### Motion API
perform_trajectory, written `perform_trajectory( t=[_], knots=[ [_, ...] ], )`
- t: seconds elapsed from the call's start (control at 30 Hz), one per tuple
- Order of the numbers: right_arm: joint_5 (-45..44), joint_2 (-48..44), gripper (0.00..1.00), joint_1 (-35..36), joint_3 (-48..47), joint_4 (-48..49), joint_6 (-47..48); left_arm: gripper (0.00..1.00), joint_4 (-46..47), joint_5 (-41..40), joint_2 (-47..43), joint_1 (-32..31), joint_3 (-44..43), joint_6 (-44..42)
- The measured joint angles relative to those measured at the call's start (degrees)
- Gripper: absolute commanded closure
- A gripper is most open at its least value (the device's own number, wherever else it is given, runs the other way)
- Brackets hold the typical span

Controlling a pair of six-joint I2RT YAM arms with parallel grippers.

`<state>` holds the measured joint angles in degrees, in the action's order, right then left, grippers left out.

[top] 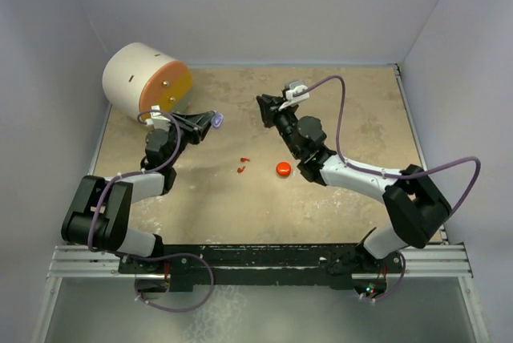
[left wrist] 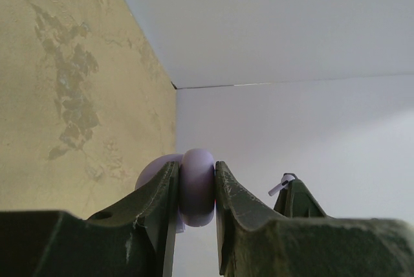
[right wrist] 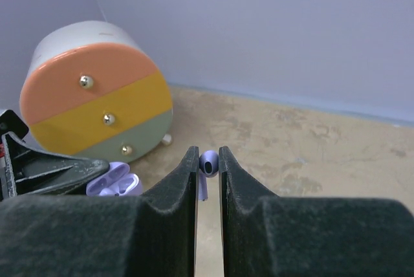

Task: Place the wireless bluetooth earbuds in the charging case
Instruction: Place the earbud in the charging case.

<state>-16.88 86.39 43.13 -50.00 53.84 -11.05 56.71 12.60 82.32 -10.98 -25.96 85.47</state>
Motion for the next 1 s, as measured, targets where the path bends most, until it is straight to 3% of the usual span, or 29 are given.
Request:
perform_trajectory(
  t=[0.67,1.0],
  knots=[
    [15.5,12.7,1.00,-1.7,2.9,31.4,1.7,1.00,7.6,3.7,3.5,0.0,-1.0,5.5],
    [21.6,21.2,1.00,-1.7,6.2,36.0,1.7,1.00,8.9,4.0,4.0,-0.1,-1.0,6.6]
  ],
)
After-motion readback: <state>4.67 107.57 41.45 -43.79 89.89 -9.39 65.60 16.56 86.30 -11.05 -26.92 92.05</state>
